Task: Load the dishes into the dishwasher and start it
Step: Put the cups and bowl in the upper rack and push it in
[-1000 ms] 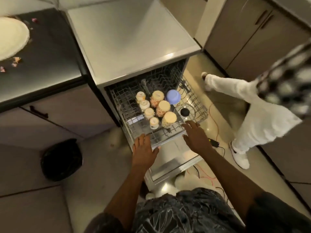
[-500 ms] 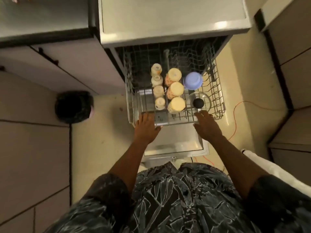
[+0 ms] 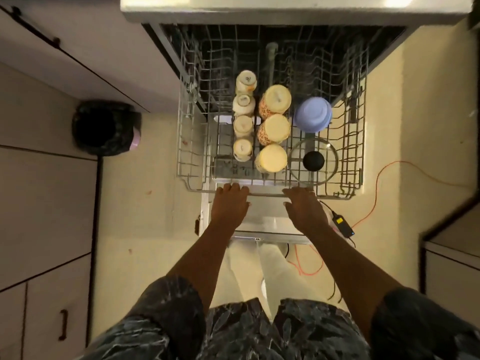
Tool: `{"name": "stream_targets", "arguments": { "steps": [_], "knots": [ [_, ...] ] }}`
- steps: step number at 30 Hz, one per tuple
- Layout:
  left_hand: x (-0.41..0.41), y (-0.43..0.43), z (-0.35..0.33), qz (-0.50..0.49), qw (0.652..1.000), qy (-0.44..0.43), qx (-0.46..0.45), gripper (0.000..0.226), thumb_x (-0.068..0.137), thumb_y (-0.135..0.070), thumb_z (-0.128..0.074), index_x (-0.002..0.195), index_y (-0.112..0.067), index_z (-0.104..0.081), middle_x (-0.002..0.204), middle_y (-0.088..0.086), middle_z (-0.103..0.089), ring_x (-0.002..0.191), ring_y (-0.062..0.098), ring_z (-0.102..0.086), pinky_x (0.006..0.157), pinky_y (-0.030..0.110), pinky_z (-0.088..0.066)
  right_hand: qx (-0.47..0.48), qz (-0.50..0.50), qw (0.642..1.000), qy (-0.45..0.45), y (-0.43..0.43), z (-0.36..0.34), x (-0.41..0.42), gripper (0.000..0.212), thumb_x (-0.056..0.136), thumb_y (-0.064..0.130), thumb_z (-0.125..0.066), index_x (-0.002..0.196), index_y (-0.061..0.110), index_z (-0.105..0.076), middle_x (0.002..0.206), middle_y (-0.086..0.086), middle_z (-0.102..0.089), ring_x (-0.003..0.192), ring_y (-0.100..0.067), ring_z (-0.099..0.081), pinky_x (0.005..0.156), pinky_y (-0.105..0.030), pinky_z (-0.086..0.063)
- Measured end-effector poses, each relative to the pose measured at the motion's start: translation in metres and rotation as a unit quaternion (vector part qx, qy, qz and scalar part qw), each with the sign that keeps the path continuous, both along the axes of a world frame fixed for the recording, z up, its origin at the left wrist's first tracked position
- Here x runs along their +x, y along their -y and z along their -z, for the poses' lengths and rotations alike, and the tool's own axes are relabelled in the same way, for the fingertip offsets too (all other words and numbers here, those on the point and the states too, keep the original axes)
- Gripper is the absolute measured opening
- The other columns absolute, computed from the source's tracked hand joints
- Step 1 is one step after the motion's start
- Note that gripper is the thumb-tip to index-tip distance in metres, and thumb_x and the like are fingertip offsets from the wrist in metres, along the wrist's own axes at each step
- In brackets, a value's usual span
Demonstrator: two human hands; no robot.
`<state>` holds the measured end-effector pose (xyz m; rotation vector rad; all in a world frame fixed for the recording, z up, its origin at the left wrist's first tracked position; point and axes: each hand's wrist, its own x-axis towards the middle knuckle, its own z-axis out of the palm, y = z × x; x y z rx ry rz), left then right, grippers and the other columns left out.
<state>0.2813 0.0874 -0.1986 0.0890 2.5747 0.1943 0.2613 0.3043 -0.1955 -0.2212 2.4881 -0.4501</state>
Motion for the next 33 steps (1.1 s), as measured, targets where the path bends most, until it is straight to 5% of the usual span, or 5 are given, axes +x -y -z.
{"name": "stream_targets", "arguments": {
  "steps": [6, 14, 26, 33],
  "knots": [
    [-0.020, 0.006, 0.002, 0.022, 0.999, -0.010, -0.043, 0.016, 0.099, -0.017, -0.053, 0.110, -0.021, -0.063, 0.106, 0.000, -0.067, 0.101, 0.022, -0.062, 0.088, 0.036, -0.046, 0.029, -0.043, 0.998, -0.033, -0.011, 0.005, -0.016, 0.026, 0.096, 0.009, -0.059, 0.112, 0.021, -0.075, 0.101, -0.003, -0.073, 0.100, -0.023, -0.063, 0.084, -0.034, -0.054],
    [-0.029, -0.001, 0.000, 0.055, 0.997, -0.034, -0.036, 0.020, 0.098, -0.011, -0.052, 0.110, -0.017, -0.066, 0.108, 0.003, -0.068, 0.100, 0.024, -0.064, 0.087, 0.036, -0.048, 0.004, -0.034, 0.998, -0.049, -0.020, 0.006, -0.020, 0.033, 0.095, 0.002, -0.058, 0.116, 0.022, -0.074, 0.112, -0.001, -0.069, 0.109, -0.022, -0.058, 0.078, -0.028, -0.046],
    [-0.073, 0.005, 0.003, 0.028, 0.993, -0.112, -0.026, 0.024, 0.094, -0.008, -0.053, 0.114, -0.013, -0.066, 0.112, 0.007, -0.070, 0.103, 0.027, -0.066, 0.090, 0.041, -0.053, -0.006, -0.055, 0.992, -0.109, -0.015, 0.006, -0.073, 0.033, 0.089, -0.002, -0.065, 0.113, 0.018, -0.075, 0.114, -0.006, -0.073, 0.110, -0.028, -0.063, 0.086, -0.042, -0.056],
    [-0.111, 0.006, 0.003, 0.024, 0.992, -0.120, -0.007, 0.017, 0.093, -0.011, -0.060, 0.108, -0.014, -0.068, 0.101, 0.005, -0.069, 0.091, 0.025, -0.065, 0.068, 0.037, -0.052, 0.012, -0.044, 0.991, -0.129, -0.013, 0.009, -0.111, 0.035, 0.091, -0.003, -0.061, 0.117, 0.016, -0.074, 0.115, -0.011, -0.072, 0.109, -0.031, -0.063, 0.087, -0.045, -0.057]
  ]
}}
